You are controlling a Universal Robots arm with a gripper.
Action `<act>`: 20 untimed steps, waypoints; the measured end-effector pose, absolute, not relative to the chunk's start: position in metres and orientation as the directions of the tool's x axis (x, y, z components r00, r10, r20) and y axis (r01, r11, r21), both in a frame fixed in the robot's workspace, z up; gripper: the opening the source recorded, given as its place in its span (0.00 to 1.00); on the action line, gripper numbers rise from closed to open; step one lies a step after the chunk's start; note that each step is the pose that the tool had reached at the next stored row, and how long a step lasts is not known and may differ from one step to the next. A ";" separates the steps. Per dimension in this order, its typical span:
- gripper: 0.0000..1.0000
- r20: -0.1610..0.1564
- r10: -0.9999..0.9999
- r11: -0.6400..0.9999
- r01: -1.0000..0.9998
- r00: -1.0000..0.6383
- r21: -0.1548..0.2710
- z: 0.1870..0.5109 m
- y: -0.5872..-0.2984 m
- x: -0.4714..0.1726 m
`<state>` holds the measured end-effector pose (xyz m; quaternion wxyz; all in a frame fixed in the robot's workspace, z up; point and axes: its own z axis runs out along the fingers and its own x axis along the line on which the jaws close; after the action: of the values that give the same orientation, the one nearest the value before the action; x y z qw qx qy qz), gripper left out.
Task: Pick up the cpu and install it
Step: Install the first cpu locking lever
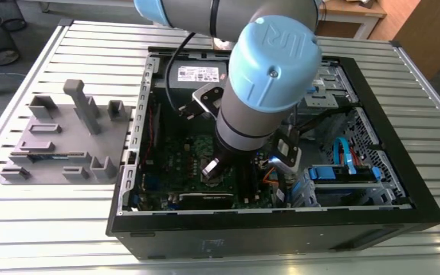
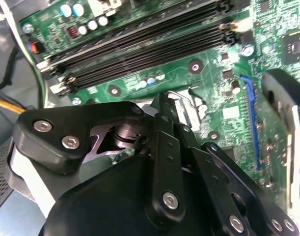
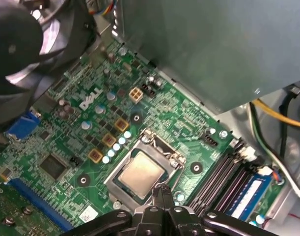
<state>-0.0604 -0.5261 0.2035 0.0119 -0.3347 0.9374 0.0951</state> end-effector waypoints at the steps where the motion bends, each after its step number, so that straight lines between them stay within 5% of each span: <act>1: 0.11 -0.086 -0.625 0.758 -0.630 -0.776 0.170 0.202 -0.527 -0.060; 20: 0.11 -0.087 -0.625 0.758 -0.630 -0.776 0.172 0.189 -0.529 -0.057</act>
<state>-0.0574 -0.5287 0.1886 0.0123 -0.3346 0.9374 0.0962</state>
